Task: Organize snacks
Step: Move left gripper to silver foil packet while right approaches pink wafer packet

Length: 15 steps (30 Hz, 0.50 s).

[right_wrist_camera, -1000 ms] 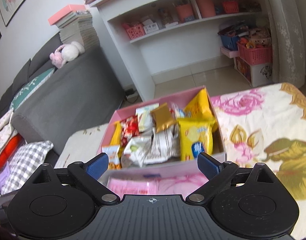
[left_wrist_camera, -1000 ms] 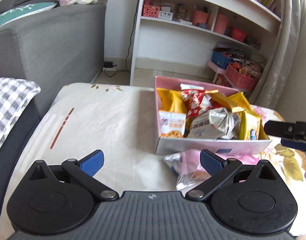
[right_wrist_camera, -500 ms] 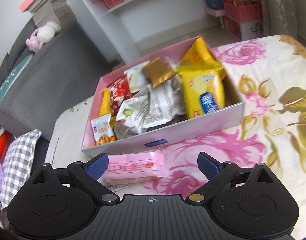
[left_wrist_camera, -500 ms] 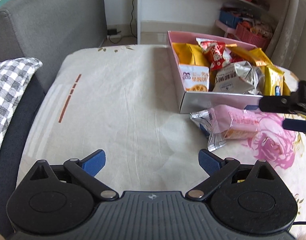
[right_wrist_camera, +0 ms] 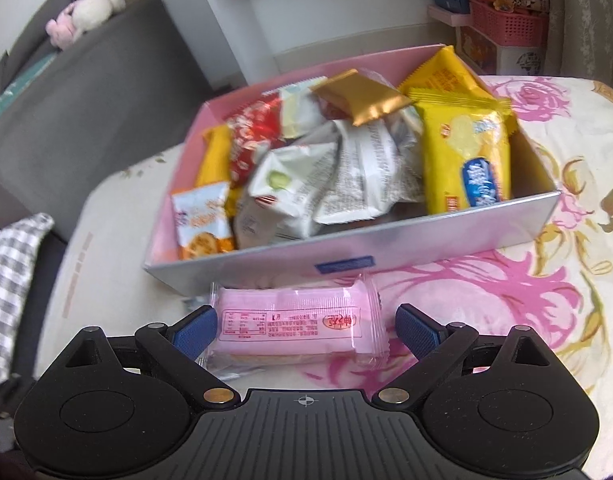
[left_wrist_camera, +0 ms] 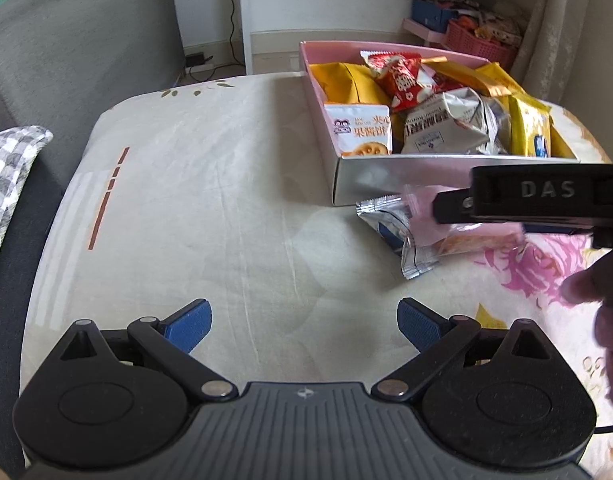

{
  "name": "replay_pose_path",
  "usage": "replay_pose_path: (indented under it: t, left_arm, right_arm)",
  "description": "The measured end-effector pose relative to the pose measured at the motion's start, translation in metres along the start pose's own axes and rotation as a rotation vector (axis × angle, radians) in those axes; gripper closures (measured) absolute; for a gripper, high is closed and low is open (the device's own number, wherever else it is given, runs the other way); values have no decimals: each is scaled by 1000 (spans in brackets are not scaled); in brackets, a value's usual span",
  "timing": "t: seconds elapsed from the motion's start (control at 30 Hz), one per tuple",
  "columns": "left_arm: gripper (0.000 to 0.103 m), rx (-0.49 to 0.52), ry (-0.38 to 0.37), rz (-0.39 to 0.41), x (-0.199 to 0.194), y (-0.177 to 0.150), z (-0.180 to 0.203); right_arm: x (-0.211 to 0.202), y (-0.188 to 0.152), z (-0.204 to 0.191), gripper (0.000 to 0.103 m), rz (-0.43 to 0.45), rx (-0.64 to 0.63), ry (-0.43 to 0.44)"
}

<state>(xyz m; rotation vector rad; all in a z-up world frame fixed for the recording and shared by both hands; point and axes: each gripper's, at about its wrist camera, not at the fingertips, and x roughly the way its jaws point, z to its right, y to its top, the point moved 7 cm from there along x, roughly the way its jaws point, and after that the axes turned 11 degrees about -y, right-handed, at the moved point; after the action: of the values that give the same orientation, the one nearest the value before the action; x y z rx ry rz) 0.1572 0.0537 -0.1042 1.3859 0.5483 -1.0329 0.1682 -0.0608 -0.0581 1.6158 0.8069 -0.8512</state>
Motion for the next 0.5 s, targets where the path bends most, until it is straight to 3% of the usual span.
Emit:
replay_pose_path:
  t: [0.33, 0.5]
  left_arm:
    - [10, 1, -9, 48, 4, 9, 9]
    - [18, -60, -39, 107, 5, 22, 13]
  right_arm:
    - [-8, 1, 50, 6, -24, -28, -74]
    - [-12, 4, 74, 6, -24, 8, -97]
